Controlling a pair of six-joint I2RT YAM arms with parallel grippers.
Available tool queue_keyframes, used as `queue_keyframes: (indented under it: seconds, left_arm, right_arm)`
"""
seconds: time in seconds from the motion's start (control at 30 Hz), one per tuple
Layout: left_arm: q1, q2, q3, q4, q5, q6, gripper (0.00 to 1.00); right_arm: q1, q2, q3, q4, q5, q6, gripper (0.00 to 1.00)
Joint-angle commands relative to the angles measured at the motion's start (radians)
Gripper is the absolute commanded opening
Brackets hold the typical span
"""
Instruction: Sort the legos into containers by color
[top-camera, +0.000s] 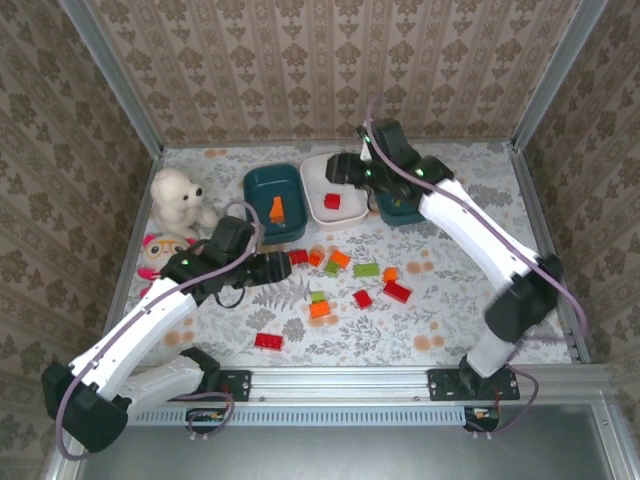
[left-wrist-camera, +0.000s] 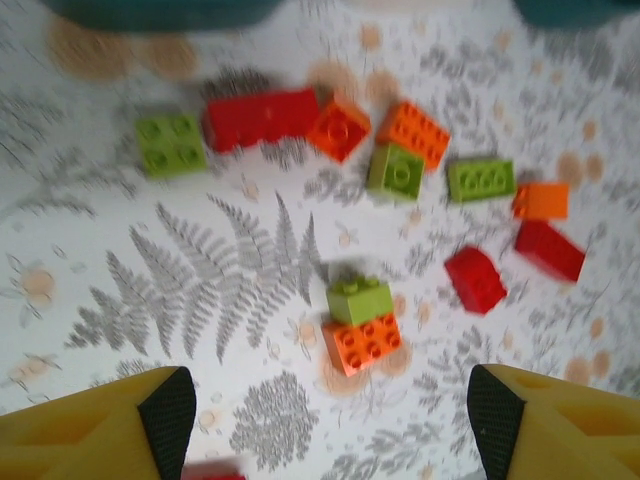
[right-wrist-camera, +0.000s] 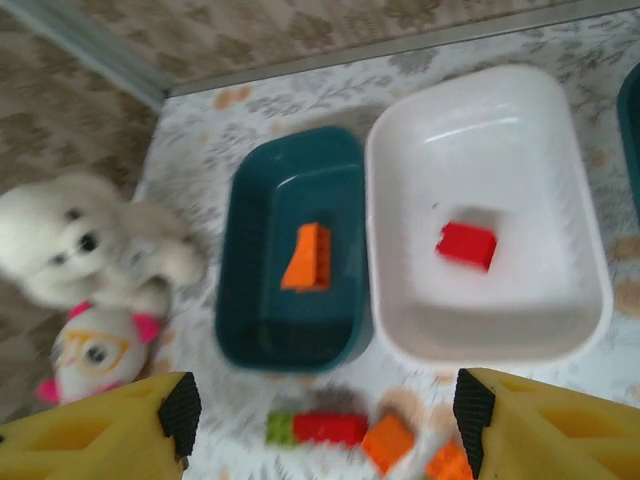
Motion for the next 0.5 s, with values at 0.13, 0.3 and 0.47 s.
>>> queue_keyframes:
  seconds: [0.13, 0.3, 0.47]
  left_arm:
    - [-0.194, 0.143, 0.012, 0.062, -0.098, -0.143, 0.75]
    - [-0.315, 0.396, 0.201, 0.136, -0.126, -0.056, 0.73]
    - [-0.35, 0.698, 0.466, 0.136, -0.097, -0.063, 0.69]
  right_arm:
    - [0.081, -0.397, -0.481, 0.044, 0.001, 0.052, 0.75]
    - [0.084, -0.648, -0.602, -0.138, 0.096, 0.126, 0.75]
    - [0.084, -0.794, -0.579, -0.347, 0.25, 0.173, 0.74]
